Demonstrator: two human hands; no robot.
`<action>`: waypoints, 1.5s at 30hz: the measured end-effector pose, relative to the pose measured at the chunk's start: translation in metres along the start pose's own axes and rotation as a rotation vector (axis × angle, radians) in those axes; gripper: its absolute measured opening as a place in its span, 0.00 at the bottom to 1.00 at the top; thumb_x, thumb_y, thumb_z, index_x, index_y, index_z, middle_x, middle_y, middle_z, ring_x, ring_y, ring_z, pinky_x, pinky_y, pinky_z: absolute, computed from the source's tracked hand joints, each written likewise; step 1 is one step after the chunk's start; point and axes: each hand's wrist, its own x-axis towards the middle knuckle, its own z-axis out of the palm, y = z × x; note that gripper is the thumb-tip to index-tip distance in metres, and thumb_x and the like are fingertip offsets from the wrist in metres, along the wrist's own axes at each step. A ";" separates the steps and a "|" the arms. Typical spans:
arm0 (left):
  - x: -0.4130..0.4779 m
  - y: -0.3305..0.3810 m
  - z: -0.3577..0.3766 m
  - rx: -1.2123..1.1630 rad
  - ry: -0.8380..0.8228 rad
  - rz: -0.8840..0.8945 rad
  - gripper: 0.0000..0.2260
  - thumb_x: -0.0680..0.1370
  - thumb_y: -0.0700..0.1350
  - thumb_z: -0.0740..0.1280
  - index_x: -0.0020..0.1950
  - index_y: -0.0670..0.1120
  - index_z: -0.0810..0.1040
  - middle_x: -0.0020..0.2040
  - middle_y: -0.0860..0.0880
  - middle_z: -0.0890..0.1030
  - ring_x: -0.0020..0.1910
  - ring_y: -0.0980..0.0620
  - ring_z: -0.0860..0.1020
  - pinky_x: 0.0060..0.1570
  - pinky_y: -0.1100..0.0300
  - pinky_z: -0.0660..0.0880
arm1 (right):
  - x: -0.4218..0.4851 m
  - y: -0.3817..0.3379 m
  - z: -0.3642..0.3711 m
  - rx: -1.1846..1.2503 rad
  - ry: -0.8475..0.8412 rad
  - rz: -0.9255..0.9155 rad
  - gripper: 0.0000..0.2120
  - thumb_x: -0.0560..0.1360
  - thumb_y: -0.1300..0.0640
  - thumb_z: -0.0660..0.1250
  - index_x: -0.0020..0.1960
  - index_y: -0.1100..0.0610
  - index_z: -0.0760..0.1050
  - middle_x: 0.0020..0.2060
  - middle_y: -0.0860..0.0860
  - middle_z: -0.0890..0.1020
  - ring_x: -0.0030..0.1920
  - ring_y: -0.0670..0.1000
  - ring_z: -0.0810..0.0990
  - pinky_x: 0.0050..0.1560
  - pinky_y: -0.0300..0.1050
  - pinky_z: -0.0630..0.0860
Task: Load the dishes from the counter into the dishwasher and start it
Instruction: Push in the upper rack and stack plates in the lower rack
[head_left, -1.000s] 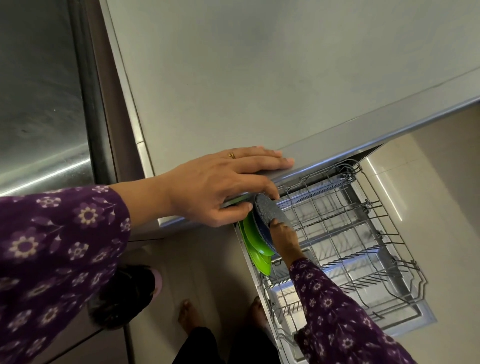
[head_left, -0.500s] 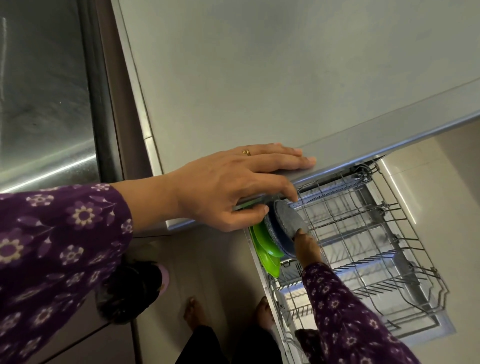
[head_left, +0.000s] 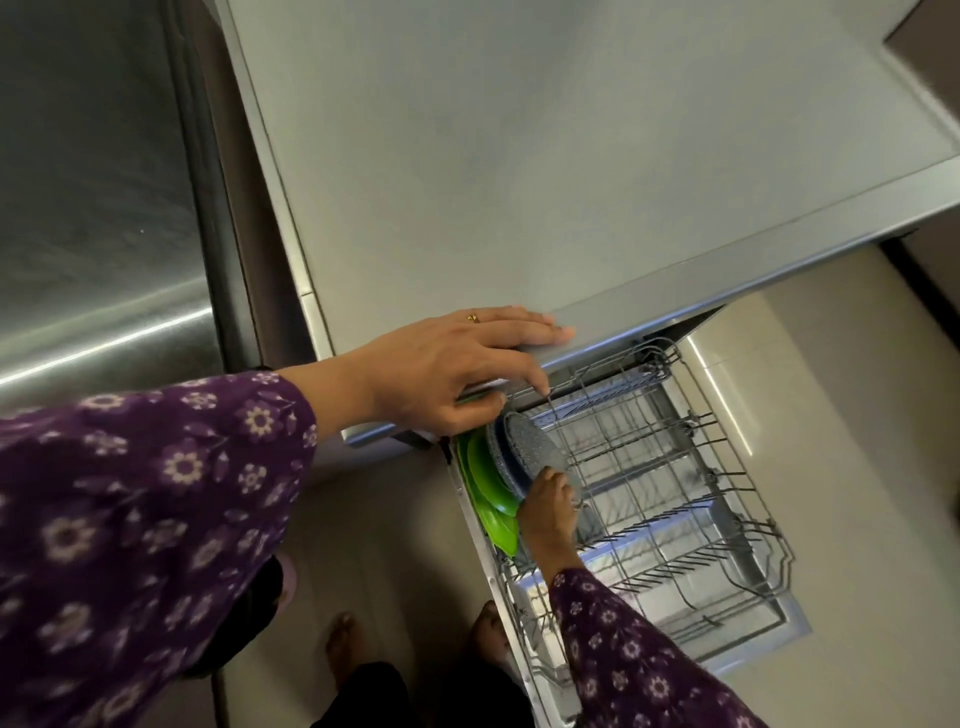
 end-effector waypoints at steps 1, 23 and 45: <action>-0.001 0.000 0.001 0.005 0.014 0.002 0.14 0.74 0.37 0.64 0.58 0.46 0.79 0.72 0.47 0.68 0.73 0.50 0.64 0.73 0.56 0.60 | -0.011 -0.006 -0.006 0.025 -0.006 -0.016 0.24 0.78 0.56 0.60 0.69 0.64 0.58 0.64 0.59 0.67 0.64 0.58 0.68 0.60 0.46 0.72; -0.305 0.003 -0.066 0.174 0.529 -0.514 0.13 0.76 0.49 0.61 0.57 0.45 0.76 0.54 0.48 0.80 0.53 0.48 0.77 0.54 0.57 0.71 | -0.232 -0.258 -0.116 0.196 0.128 -0.589 0.05 0.71 0.56 0.63 0.40 0.57 0.74 0.39 0.58 0.82 0.43 0.59 0.81 0.40 0.48 0.71; -0.607 -0.126 -0.115 0.076 0.880 -1.132 0.17 0.75 0.52 0.65 0.61 0.46 0.72 0.54 0.50 0.76 0.53 0.52 0.73 0.54 0.60 0.68 | -0.188 -0.727 -0.172 0.693 0.035 -0.465 0.19 0.75 0.54 0.63 0.59 0.68 0.72 0.49 0.57 0.81 0.40 0.53 0.81 0.39 0.32 0.75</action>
